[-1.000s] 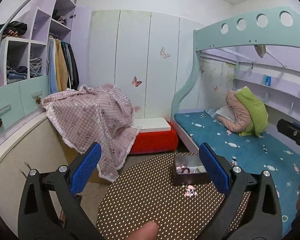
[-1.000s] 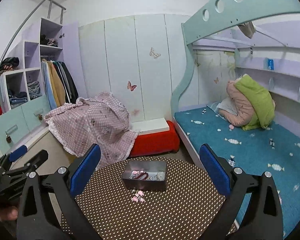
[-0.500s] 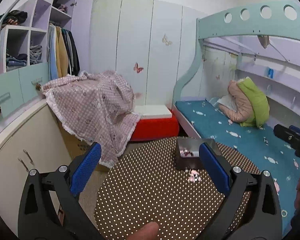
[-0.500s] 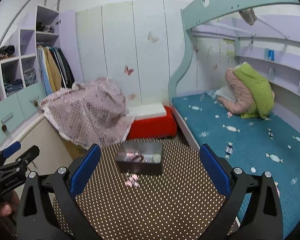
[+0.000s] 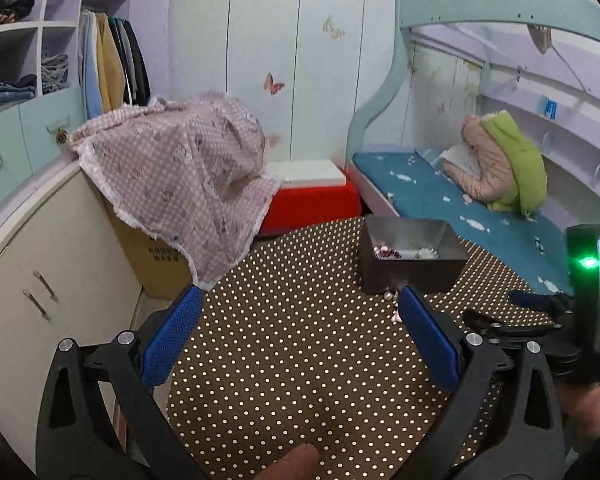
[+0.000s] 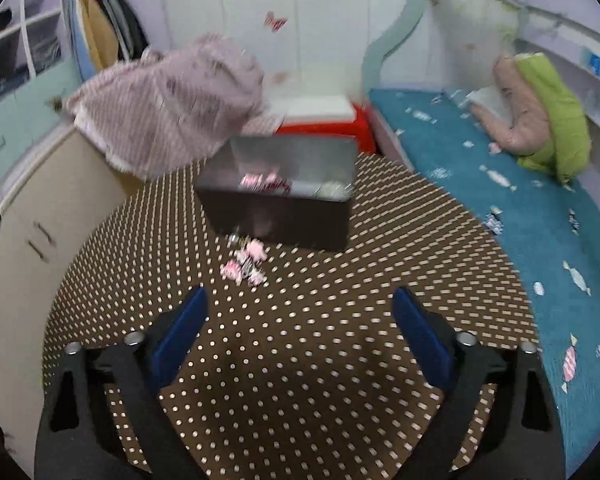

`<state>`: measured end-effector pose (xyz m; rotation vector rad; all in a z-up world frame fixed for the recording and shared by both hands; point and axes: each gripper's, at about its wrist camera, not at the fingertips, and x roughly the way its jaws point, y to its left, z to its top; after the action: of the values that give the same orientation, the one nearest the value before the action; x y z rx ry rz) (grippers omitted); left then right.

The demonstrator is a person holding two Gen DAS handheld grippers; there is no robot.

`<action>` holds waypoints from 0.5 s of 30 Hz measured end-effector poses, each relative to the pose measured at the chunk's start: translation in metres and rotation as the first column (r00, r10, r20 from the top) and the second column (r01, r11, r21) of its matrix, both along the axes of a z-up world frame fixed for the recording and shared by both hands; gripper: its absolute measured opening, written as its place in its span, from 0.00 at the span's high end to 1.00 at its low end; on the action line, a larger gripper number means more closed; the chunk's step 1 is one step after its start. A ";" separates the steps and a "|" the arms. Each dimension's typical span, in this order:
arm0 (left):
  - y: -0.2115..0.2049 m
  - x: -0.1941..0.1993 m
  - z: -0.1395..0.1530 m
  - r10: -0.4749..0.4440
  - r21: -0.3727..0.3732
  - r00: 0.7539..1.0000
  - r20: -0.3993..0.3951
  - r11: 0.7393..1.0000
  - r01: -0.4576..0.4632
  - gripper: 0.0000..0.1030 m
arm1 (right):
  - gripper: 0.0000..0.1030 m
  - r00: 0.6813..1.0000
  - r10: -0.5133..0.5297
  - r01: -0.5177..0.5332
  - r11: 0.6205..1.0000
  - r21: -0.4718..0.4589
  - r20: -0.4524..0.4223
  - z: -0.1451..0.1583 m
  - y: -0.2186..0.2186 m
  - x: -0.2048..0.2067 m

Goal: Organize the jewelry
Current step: 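Withdraw both grippers from the box back over the table, then grasp a pink charm with the left gripper while the right grasps a pearl earring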

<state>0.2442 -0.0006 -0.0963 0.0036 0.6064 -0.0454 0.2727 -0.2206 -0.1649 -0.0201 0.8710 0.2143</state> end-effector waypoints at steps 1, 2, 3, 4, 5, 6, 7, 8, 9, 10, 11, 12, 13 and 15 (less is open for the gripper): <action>0.000 0.004 -0.004 0.001 0.000 1.000 -0.010 1.000 -0.001 0.05 | 0.34 1.000 0.015 -0.015 1.000 -0.009 -0.011 -0.005 0.004 0.005; 0.000 0.007 -0.008 0.002 0.000 1.000 -0.018 1.000 -0.002 0.05 | 0.37 0.999 0.030 -0.031 0.999 -0.023 -0.024 -0.012 0.008 0.010; 0.000 0.011 -0.013 0.003 0.000 1.000 -0.029 1.000 -0.003 0.05 | 0.41 0.999 0.042 -0.043 0.999 -0.032 -0.035 -0.017 0.011 0.015; 0.000 0.015 -0.018 0.004 0.000 0.999 -0.040 1.000 -0.004 0.05 | 0.44 0.998 0.053 -0.055 0.998 -0.038 -0.044 -0.022 0.014 0.019; -0.001 0.018 -0.021 0.004 0.001 0.999 -0.048 1.000 -0.004 0.05 | 0.45 0.996 0.067 -0.069 0.997 -0.042 -0.054 -0.027 0.017 0.024; -0.002 0.022 -0.025 0.004 0.003 0.998 -0.060 1.000 -0.004 0.05 | 0.47 0.995 0.077 -0.079 0.996 -0.044 -0.061 -0.031 0.019 0.027; -0.004 0.025 -0.028 0.004 0.003 0.998 -0.068 1.000 -0.004 0.05 | 0.49 0.994 0.087 -0.090 0.995 -0.045 -0.064 -0.034 0.021 0.030; -0.005 0.028 -0.032 0.002 0.003 0.997 -0.076 1.000 -0.002 0.05 | 0.50 0.993 0.097 -0.101 0.994 -0.045 -0.066 -0.037 0.024 0.033; -0.006 0.031 -0.036 -0.001 0.003 0.996 -0.087 1.000 0.001 0.05 | 0.52 0.992 0.105 -0.108 0.993 -0.046 -0.070 -0.040 0.025 0.035; -0.007 0.035 -0.040 -0.003 0.003 0.995 -0.096 1.000 0.003 0.05 | 0.54 0.991 0.113 -0.117 0.992 -0.050 -0.075 -0.043 0.027 0.038; -0.008 0.037 -0.042 -0.005 0.003 0.995 -0.102 1.000 0.005 0.05 | 0.56 0.990 0.119 -0.123 0.991 -0.053 -0.078 -0.046 0.028 0.040; -0.011 0.041 -0.047 -0.008 0.002 0.994 -0.113 1.000 0.009 0.05 | 0.59 0.989 0.125 -0.130 0.990 -0.054 -0.079 -0.048 0.029 0.042; -0.012 0.044 -0.051 -0.011 0.003 0.992 -0.122 1.000 0.011 0.05 | 0.62 0.989 0.131 -0.135 0.989 -0.060 -0.067 -0.048 0.030 0.041; -0.014 0.049 -0.057 -0.014 0.003 0.990 -0.137 1.000 0.015 0.05 | 0.68 0.989 0.141 -0.145 0.987 -0.073 -0.055 -0.049 0.031 0.041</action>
<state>0.2931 -0.0149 -0.1535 0.0093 0.7441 -0.0588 0.3142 -0.1893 -0.2135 -0.1500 0.9280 0.3164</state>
